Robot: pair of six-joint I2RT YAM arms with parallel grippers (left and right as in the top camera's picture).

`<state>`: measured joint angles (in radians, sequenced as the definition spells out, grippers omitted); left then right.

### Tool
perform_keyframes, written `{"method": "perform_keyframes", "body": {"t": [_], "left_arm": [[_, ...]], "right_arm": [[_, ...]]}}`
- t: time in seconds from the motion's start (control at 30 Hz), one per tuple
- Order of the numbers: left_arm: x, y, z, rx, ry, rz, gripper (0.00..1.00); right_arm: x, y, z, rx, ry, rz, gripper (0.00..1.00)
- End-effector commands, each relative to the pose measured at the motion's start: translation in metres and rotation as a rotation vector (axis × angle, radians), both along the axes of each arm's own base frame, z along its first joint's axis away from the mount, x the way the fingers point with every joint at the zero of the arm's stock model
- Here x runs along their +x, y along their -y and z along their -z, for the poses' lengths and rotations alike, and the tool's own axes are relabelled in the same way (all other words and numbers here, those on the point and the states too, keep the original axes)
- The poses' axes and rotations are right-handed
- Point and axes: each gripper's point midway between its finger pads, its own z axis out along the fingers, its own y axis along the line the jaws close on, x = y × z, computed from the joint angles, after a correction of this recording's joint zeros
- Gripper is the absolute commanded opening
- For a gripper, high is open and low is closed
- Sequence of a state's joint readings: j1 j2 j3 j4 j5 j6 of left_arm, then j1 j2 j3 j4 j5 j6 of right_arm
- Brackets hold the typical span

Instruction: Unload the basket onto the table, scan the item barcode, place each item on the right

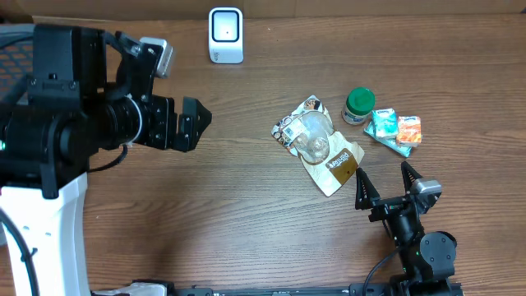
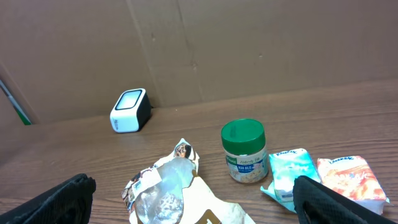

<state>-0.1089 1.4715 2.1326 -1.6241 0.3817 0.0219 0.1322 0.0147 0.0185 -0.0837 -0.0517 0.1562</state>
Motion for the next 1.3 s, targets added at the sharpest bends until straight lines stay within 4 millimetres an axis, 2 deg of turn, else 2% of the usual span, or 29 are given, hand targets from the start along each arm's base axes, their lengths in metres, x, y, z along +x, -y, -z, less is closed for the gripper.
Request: {"method": "perform_keyframes", "body": {"t": [0.0,0.17,0.33,0.47,0.67,0.77,0.93,1.0,1.27], "left_arm": [[-0.009,0.0,-0.006,-0.001,0.03,0.008,1.0],[-0.027,-0.002,-0.006,-0.002,0.039,0.008,1.0],[-0.042,-0.009,0.011,0.028,0.015,-0.012,0.99],[-0.035,-0.012,0.013,0.043,0.119,-0.01,1.0],[-0.01,-0.009,0.01,0.041,0.403,0.013,0.99],[0.001,-0.008,0.02,0.022,0.574,0.006,0.99],[0.004,-0.007,0.048,0.003,0.744,0.0,0.99],[-0.001,-0.008,0.07,-0.004,0.823,-0.004,0.99],[-0.026,-0.011,0.124,0.069,1.013,0.037,1.0]], "right_arm": [[0.0,0.002,0.002,0.0,0.004,0.01,1.0],[0.0,0.002,0.002,0.0,0.004,0.01,1.0],[0.0,0.002,0.002,0.0,0.005,0.01,1.0],[0.0,0.002,0.002,0.0,0.005,0.01,1.0],[0.0,0.002,0.002,0.0,0.004,0.01,1.0],[0.0,0.002,0.002,0.0,0.004,0.01,1.0],[0.0,0.002,0.002,0.0,0.004,0.01,1.0],[0.0,0.002,0.002,0.0,0.004,0.01,1.0],[0.0,0.002,0.002,0.0,0.004,0.01,1.0]]}}
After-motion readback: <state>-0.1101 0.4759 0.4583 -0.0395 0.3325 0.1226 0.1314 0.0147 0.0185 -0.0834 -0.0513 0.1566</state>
